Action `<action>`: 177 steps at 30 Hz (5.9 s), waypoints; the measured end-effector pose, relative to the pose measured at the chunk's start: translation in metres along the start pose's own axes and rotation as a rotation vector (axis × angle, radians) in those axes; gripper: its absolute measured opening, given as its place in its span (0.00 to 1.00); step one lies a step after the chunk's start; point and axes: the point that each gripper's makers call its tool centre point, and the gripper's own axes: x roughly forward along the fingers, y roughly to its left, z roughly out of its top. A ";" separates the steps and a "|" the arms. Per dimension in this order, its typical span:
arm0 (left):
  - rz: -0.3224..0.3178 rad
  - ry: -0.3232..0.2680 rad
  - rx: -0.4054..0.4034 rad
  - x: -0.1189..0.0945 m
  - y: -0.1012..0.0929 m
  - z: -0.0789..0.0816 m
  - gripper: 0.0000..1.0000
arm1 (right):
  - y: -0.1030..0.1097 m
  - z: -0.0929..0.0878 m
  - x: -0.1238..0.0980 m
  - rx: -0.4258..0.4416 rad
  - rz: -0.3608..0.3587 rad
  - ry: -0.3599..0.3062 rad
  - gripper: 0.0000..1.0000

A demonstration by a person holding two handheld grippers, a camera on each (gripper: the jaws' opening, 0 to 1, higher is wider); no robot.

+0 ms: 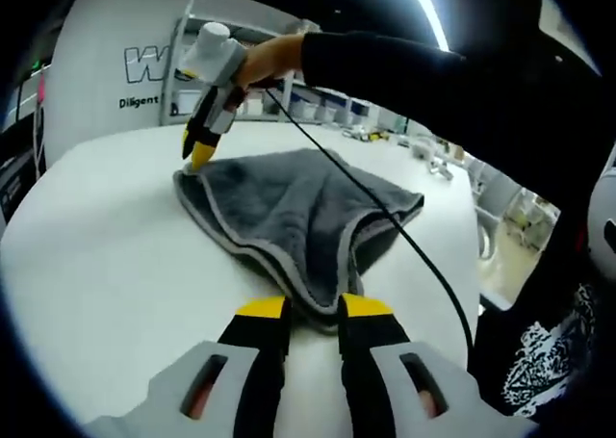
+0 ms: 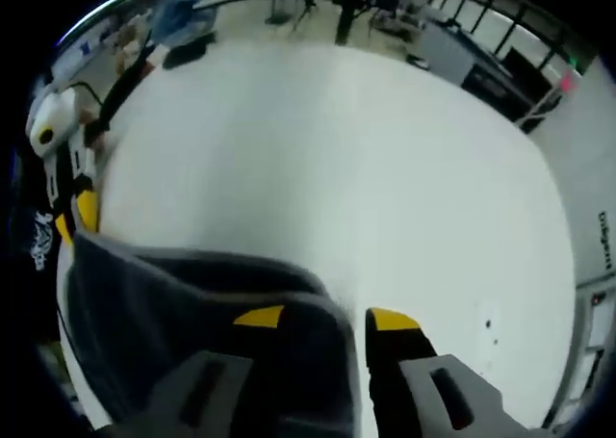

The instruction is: Open the folded towel by lifting each exposed corner and separating the folded layers until the towel lies flat within the target outline without major curled edges

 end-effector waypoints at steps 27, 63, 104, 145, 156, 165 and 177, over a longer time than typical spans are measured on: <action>-0.075 -0.032 -0.093 0.000 -0.007 0.004 0.17 | 0.009 -0.001 0.016 -0.045 0.065 0.033 0.12; 0.012 -0.028 -0.103 -0.006 0.034 0.007 0.03 | -0.029 0.014 0.023 -0.085 -0.083 -0.023 0.05; 0.109 -0.057 0.018 -0.017 0.042 0.014 0.05 | -0.034 0.019 0.009 -0.100 -0.118 -0.035 0.07; 0.123 -0.062 0.086 -0.017 0.034 0.021 0.12 | -0.030 0.026 -0.006 -0.125 -0.140 -0.083 0.03; 0.116 -0.083 0.083 -0.017 0.030 0.028 0.00 | -0.031 0.029 -0.013 -0.130 -0.148 -0.090 0.03; 0.075 -0.127 0.068 -0.019 0.019 0.039 0.00 | -0.031 0.032 -0.024 -0.142 -0.168 -0.100 0.03; 0.038 -0.180 0.069 -0.024 0.003 0.058 0.00 | -0.033 0.037 -0.046 -0.149 -0.221 -0.121 0.03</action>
